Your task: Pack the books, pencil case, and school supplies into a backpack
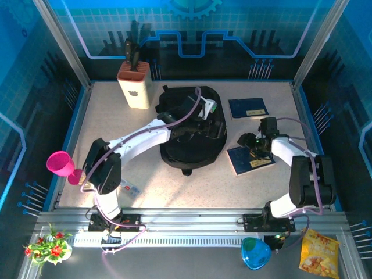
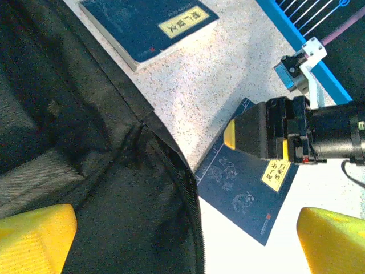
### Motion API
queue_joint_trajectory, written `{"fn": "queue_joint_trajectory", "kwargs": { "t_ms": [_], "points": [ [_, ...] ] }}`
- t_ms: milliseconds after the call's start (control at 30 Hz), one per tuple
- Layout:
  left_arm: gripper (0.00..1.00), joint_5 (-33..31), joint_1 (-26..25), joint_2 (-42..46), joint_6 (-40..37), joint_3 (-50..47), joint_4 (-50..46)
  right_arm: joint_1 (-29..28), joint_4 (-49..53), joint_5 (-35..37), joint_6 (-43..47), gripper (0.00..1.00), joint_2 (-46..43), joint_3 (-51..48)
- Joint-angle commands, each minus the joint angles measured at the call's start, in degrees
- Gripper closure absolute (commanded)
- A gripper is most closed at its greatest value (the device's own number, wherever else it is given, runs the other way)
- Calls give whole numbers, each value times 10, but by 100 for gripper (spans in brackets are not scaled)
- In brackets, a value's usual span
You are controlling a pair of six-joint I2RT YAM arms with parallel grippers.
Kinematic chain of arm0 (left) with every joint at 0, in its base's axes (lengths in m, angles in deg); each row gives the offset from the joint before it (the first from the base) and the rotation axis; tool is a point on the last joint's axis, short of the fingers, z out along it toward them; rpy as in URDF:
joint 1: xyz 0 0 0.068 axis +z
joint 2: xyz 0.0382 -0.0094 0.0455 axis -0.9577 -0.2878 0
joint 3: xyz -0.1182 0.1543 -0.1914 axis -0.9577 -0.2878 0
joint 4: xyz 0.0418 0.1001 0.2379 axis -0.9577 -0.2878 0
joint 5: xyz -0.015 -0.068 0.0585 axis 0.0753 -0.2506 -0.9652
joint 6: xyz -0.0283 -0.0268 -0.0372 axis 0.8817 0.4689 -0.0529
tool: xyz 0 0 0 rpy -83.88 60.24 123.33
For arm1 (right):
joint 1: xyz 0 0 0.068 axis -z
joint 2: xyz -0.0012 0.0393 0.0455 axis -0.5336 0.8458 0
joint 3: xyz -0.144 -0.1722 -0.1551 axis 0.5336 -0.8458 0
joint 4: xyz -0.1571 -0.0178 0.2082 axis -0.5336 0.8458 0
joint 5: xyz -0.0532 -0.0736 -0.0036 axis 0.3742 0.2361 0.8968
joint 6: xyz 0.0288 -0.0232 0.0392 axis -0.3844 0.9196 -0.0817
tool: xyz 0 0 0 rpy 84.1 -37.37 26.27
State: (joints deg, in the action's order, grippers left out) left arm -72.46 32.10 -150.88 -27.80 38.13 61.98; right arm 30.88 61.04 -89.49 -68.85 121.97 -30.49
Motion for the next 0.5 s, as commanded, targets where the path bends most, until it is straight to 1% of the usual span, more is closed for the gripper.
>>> {"fn": "queue_joint_trajectory", "kwargs": {
  "t_ms": [0,133,233,300,400,467],
  "points": [
    [1,10,-1,-23,52,35,-17,-46,30,-14,-49,29,-21,-13],
    [1,19,-2,-50,72,66,-25,-88,16,-30,-99,29,-38,-56],
    [1,26,-2,-71,83,90,-38,-96,50,-25,-107,29,-47,-72],
    [1,36,-3,-86,91,106,-45,-96,104,-3,-100,29,-53,-72],
    [2,49,-9,-109,98,135,-60,-92,205,56,-76,30,-59,-60],
    [3,55,-15,-123,100,151,-67,-80,240,88,-62,29,-71,-53]
  ]
}}
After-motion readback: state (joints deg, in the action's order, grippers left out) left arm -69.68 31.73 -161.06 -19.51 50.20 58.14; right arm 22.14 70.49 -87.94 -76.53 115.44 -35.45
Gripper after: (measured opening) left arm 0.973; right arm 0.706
